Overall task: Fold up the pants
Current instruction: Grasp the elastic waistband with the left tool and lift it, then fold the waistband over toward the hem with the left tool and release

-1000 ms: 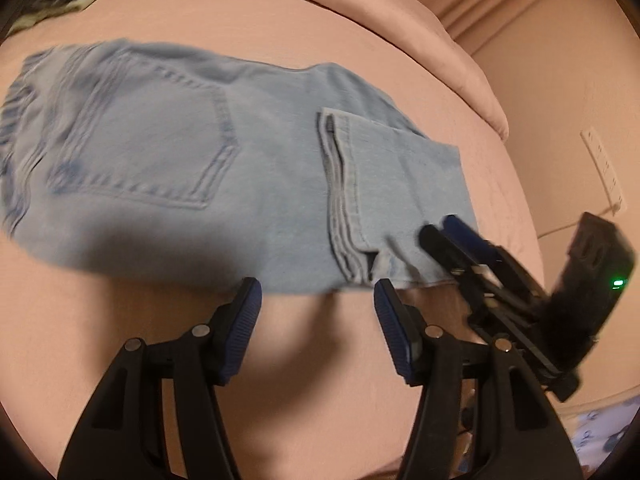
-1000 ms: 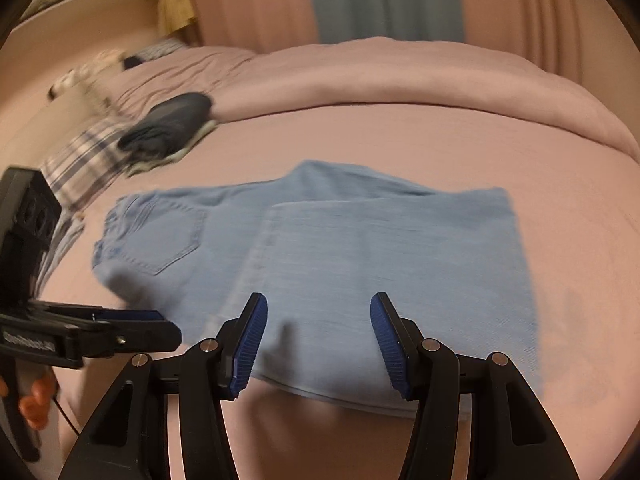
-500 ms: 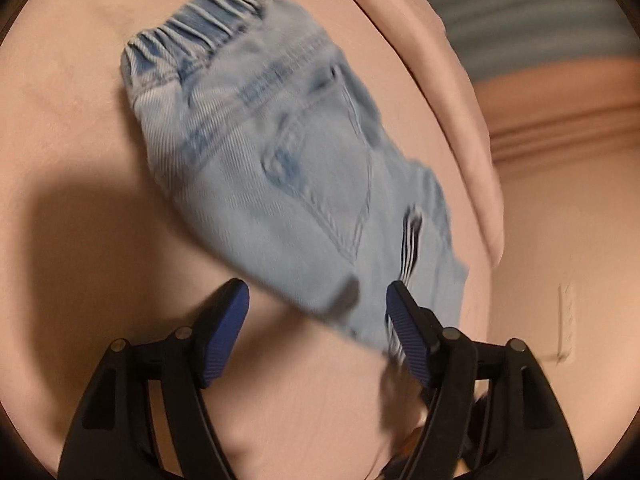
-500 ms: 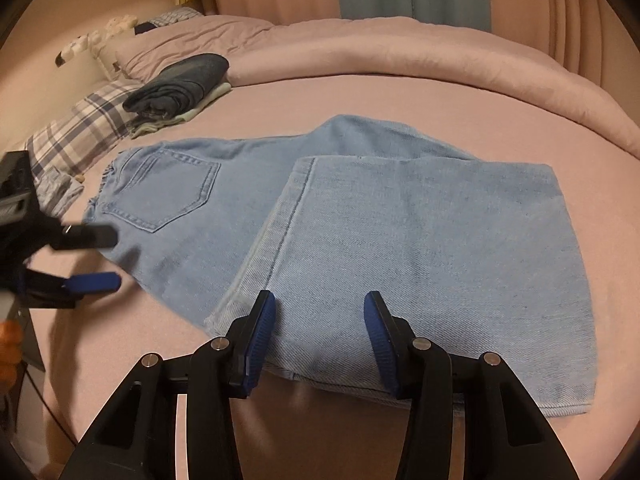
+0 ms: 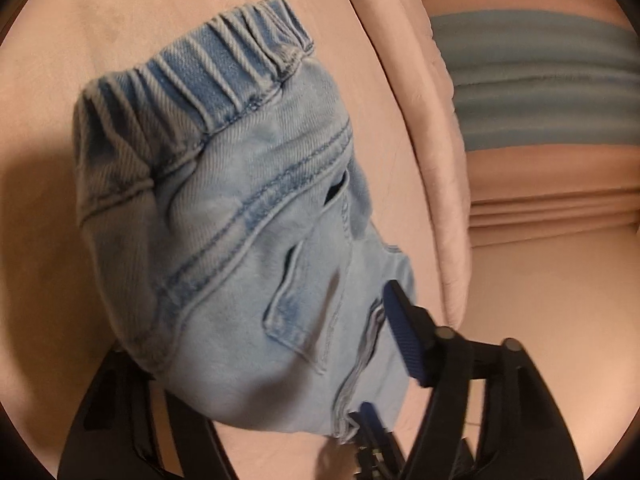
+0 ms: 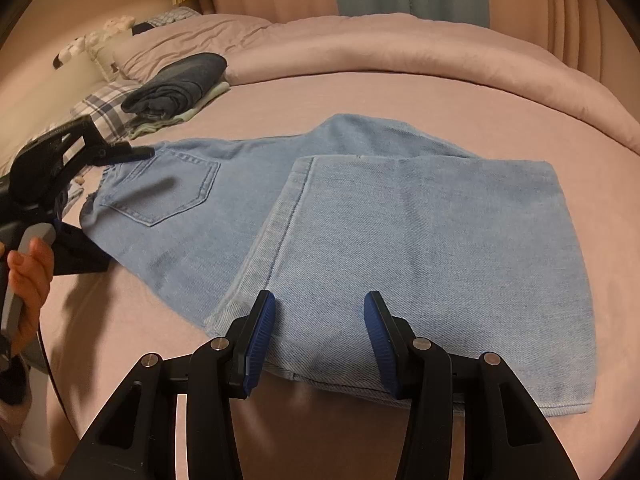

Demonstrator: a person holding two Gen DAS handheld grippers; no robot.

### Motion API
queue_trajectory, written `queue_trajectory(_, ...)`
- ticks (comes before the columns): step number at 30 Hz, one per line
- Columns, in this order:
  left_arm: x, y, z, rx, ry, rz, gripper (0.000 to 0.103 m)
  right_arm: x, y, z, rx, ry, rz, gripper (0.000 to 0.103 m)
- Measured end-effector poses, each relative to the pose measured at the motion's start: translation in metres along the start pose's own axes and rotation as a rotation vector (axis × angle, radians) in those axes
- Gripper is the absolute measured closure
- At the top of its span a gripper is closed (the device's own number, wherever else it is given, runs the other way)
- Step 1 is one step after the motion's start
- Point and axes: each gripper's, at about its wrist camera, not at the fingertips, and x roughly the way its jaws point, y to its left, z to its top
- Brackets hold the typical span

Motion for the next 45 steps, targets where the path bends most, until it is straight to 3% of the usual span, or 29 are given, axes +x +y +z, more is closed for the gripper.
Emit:
queue_trajectory(3, 0.001, -0.004, -0.001, 0.004, -0.004, 0.025, 0.054, 0.000, 0.001, 0.000, 0.001, 0.003, 0.000, 0.054)
queue_trajectory(5, -0.003, -0.004, -0.002, 0.027, 0.001, 0.081, 0.071, 0.000, 0.003, 0.001, 0.000, 0.010, -0.003, 0.054)
queue_trajectory(8, 0.000, -0.021, -0.009, 0.149, -0.031, 0.162, 0.078, -0.006, 0.004, 0.008, 0.015, 0.021, -0.011, 0.054)
queue_trajectory(11, -0.001, -0.043, -0.017, 0.310, -0.066, 0.211, 0.078, -0.014, 0.009, 0.022, -0.006, -0.016, -0.035, 0.053)
queue_trajectory(15, -0.004, -0.055, -0.018, 0.396, -0.083, 0.192, 0.078, 0.000, 0.015, 0.051, -0.041, -0.018, -0.077, 0.054)
queue_trajectory(18, 0.001, -0.053, -0.018, 0.411, -0.080, 0.186, 0.079, 0.023, 0.018, 0.073, -0.041, 0.007, -0.073, 0.054)
queue_trajectory(20, 0.003, -0.050, -0.017, 0.412, -0.075, 0.184, 0.079, 0.038, 0.021, 0.080, -0.048, 0.032, -0.067, 0.060)
queue_trajectory(25, 0.010, -0.051, -0.012, 0.400, -0.064, 0.172, 0.079, 0.074, 0.038, 0.080, -0.111, 0.123, -0.101, 0.064)
queue_trajectory(28, 0.010, -0.052, -0.012, 0.400, -0.060, 0.168, 0.079, 0.074, 0.042, 0.081, -0.135, 0.129, -0.113, 0.064)
queue_trajectory(34, 0.011, -0.050, -0.011, 0.400, -0.053, 0.163, 0.079, 0.056, 0.046, 0.085, -0.114, 0.100, -0.055, 0.064)
queue_trajectory(40, 0.012, -0.050, -0.009, 0.405, -0.043, 0.167, 0.079, 0.077, 0.060, 0.080, -0.162, 0.148, -0.025, 0.064)
queue_trajectory(45, 0.012, -0.053, -0.010, 0.413, -0.047, 0.167, 0.079, 0.063, 0.062, 0.079, -0.137, 0.148, 0.020, 0.064)
